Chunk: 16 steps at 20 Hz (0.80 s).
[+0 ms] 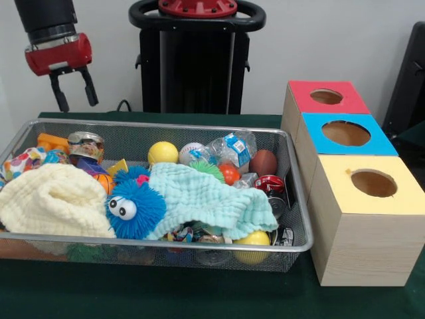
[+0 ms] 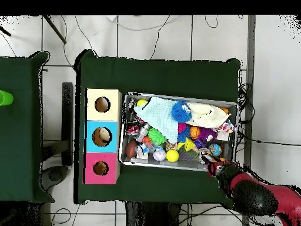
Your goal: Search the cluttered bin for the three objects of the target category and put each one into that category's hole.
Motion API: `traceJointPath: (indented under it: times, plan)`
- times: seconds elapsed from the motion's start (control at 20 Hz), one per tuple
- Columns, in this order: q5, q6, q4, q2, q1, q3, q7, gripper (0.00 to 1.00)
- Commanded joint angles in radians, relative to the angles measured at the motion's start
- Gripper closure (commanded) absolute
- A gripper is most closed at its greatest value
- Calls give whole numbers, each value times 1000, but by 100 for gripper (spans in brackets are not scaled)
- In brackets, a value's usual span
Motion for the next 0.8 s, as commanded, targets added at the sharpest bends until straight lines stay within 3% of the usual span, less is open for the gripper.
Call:
traceJointPath:
  times: [0.05, 0.3, 0.6, 0.8]
  plan:
    - [-76, 19, -154, 72, 80, -35, -122, 0]
    - [-118, -38, -199, 119, 161, -101, -33, 0]
    - [-142, -62, -242, 159, 212, -134, -15, 0]
    - [-147, -79, -253, 203, 195, -121, -48, 0]
